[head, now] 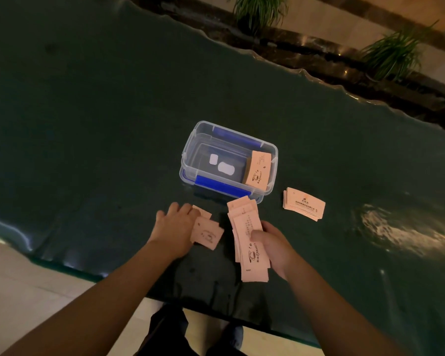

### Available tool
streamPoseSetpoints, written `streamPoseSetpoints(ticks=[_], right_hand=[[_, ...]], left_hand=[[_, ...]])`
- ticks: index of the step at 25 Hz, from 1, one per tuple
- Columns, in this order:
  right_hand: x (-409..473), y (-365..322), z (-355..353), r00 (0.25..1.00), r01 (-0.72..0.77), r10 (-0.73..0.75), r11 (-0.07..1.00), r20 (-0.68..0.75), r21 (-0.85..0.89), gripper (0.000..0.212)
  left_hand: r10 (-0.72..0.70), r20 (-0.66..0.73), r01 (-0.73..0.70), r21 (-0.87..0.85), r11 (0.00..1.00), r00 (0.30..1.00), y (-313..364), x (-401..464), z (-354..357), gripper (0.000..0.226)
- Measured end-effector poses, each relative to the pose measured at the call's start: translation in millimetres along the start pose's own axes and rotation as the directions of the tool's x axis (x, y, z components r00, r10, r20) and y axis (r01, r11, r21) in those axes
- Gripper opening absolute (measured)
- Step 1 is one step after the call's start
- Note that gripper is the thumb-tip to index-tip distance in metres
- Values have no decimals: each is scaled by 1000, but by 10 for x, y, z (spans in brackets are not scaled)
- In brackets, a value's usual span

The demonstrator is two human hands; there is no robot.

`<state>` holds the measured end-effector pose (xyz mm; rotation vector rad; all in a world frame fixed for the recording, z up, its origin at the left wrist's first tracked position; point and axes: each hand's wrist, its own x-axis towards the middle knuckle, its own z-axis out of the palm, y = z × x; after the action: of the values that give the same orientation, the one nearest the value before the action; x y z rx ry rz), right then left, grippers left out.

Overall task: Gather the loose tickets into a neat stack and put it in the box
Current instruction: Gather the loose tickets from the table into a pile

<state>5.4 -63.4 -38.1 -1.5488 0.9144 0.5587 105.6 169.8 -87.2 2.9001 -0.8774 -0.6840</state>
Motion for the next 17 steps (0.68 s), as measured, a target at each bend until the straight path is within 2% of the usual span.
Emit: streamPoseSetpoints(ticks=[3, 6, 8, 10, 11, 12, 13, 14, 15, 17], right_hand=[[39, -6, 60, 1000, -11, 11, 1000, 10, -2, 37], [99, -19, 140, 999, -43, 43, 998, 14, 40, 38], [137, -18, 213, 998, -64, 62, 992, 24, 108, 35], [173, 7, 306, 997, -73, 67, 982, 44, 171, 35], [192, 22, 355, 996, -77, 70, 979, 47, 190, 36], [211, 35, 411, 996, -83, 75, 976, 46, 201, 37], [232, 49, 464, 996, -85, 78, 974, 44, 211, 38], [249, 60, 523, 996, -86, 79, 973, 43, 214, 39], [262, 67, 580, 996, -86, 78, 974, 44, 211, 40], [271, 77, 713, 996, -88, 84, 982, 32, 170, 42]], left_hand=[[205, 45, -207, 30, 978, 978, -164, 38, 9, 75], [397, 31, -398, 82, 914, 917, -195, 147, -32, 84], [425, 2, -422, 122, 898, 905, -196, 176, -54, 95], [264, -91, -260, 48, 964, 960, -197, 133, -30, 102], [98, -129, -107, -60, 992, 987, -198, 89, -5, 99], [-100, -120, 73, -216, 974, 988, -198, 31, 24, 91], [-281, -64, 237, -380, 894, 958, -180, -25, 40, 82], [-400, 25, 358, -500, 789, 916, -148, -79, 64, 73], [-441, 90, 413, -553, 723, 893, -100, -128, 96, 67], [-422, 124, 412, -575, 707, 898, 12, -208, 154, 61]])
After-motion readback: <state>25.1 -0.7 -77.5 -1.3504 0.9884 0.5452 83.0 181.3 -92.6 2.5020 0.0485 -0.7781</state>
